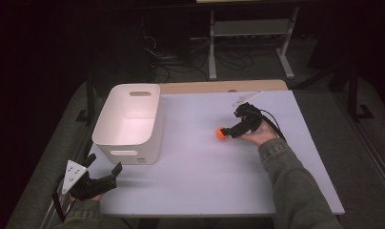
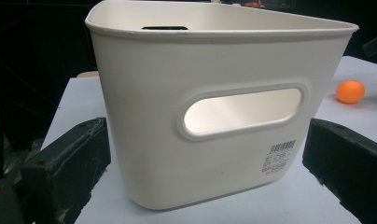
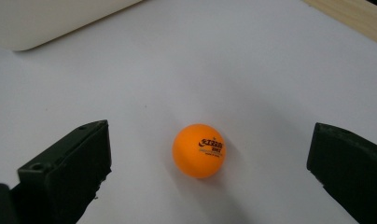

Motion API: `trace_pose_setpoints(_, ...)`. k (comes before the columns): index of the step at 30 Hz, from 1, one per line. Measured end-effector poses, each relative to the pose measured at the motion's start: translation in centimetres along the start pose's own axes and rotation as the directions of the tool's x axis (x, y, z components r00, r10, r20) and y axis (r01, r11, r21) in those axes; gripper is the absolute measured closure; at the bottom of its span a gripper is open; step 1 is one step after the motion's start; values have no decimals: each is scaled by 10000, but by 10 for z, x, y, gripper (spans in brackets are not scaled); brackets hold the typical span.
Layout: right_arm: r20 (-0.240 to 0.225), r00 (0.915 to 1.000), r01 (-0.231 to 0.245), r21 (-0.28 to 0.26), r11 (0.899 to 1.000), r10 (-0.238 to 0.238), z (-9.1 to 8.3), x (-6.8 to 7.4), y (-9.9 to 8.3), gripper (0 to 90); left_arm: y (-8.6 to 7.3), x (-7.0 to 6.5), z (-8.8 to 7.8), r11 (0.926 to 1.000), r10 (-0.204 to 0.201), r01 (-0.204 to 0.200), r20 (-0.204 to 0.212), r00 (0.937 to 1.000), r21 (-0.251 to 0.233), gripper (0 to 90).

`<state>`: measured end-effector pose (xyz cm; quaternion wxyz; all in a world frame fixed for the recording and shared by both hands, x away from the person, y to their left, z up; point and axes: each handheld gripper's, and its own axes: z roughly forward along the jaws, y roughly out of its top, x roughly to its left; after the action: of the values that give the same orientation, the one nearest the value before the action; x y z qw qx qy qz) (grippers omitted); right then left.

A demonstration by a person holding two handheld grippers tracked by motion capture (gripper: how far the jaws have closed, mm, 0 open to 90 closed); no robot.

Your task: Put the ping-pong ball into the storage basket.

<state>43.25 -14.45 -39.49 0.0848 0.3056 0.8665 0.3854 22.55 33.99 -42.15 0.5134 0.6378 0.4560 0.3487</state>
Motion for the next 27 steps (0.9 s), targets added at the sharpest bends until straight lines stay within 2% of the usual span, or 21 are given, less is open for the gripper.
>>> trace_pose_setpoints(8, -167, 9998, -75, 327, 9994, 81, 18, -5, -3, 0, 0, 0, 0, 10000, 1, -1, 45, 10000, 18, 3)
trace_pose_setpoints(27, -256, 9995, -135, 921, 9957, 159, 39, -10, -9, 3, 0, 0, 0, 10000, -22, 22, 1, 10000, 48, 3)
